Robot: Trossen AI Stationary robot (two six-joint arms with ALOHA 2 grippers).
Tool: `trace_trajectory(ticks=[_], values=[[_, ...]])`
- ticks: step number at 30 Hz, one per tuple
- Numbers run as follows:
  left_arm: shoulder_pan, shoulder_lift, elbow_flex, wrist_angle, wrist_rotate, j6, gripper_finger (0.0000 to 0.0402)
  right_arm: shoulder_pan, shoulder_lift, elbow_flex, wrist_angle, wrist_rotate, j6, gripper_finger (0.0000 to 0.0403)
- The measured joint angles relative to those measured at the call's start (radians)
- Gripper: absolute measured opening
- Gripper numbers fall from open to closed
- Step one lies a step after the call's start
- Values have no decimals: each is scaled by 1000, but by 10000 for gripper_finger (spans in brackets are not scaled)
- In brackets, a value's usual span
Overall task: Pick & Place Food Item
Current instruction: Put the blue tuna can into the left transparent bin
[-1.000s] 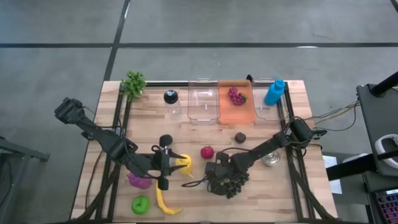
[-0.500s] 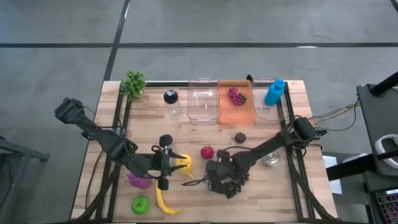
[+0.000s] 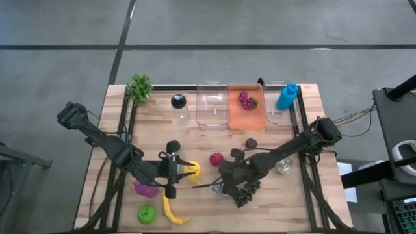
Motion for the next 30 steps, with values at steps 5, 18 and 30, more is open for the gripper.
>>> trace_trajectory(ticks=[5,18,30], values=[[0,0,0,0,0,0,118,42,-36,2,5,37,1,8],[0,0,0,-7,0,0,118,183,-83,2,12,67,-9,8],[0,0,0,-7,0,0,118,178,-83,2,13,-37,-83,14]])
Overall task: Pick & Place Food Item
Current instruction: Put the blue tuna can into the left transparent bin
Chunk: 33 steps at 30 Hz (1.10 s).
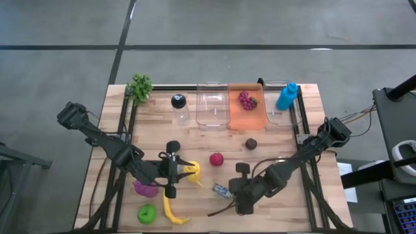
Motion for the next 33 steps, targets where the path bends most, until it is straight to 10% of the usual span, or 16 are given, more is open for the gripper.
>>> trace_trajectory(ticks=[19,33], values=[[0,0,0,1,0,0,118,0,0,1,3,-34,-42,201],[0,0,0,-1,0,0,118,-10,48,5,29,-26,-51,210]])
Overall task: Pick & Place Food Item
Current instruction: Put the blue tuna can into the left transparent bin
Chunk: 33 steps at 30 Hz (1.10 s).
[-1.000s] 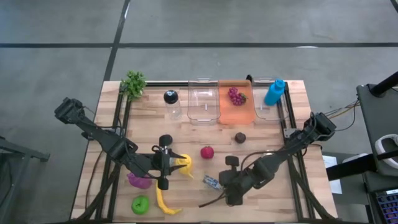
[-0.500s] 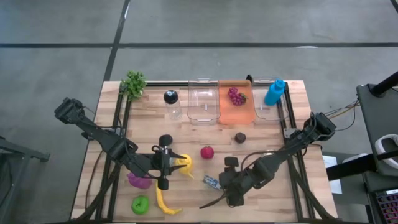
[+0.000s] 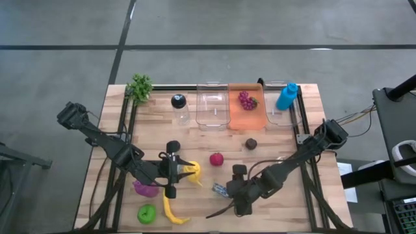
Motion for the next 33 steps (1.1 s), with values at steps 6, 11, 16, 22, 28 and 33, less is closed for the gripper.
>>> trace_trajectory(ticks=[6,11,16,22,28,33], values=[[0,0,0,0,0,0,118,0,1,31,-7,7,20,210],[0,0,0,0,0,0,118,0,7,55,-6,28,44,204],[0,0,0,-6,0,0,118,0,8,72,-8,26,48,196],[0,0,0,-7,0,0,118,0,25,79,-53,28,44,186],[0,0,0,-8,0,0,118,4,21,78,-137,19,70,182],[0,0,0,-8,0,0,118,6,6,78,-140,19,46,186]])
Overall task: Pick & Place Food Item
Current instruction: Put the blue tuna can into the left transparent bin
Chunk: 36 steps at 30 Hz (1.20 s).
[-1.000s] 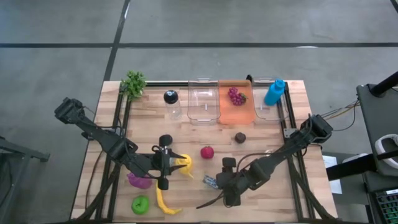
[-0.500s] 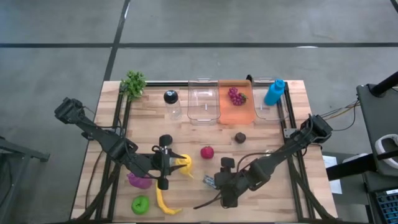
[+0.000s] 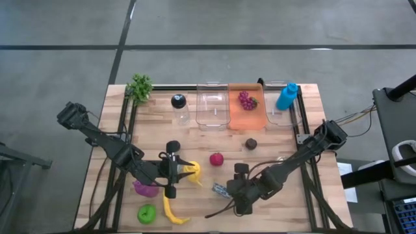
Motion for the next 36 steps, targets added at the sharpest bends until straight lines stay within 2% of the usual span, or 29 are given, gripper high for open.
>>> trace_trajectory(ticks=[9,13,16,19,22,26,36], values=[[0,0,0,0,0,1,118,48,-83,0,-5,13,-41,182],[2,0,0,29,3,50,118,73,-120,-1,-7,37,-61,185],[2,15,0,77,65,92,118,89,-146,-3,-8,40,-69,187],[2,63,0,154,145,145,118,103,-169,-13,-6,76,-78,187],[2,126,1,222,159,176,118,112,-194,-28,-7,103,-77,184],[3,219,47,219,183,179,118,123,-226,-50,-6,139,-50,180],[7,446,285,33,210,182,118,130,-236,-67,-5,169,-36,184]])
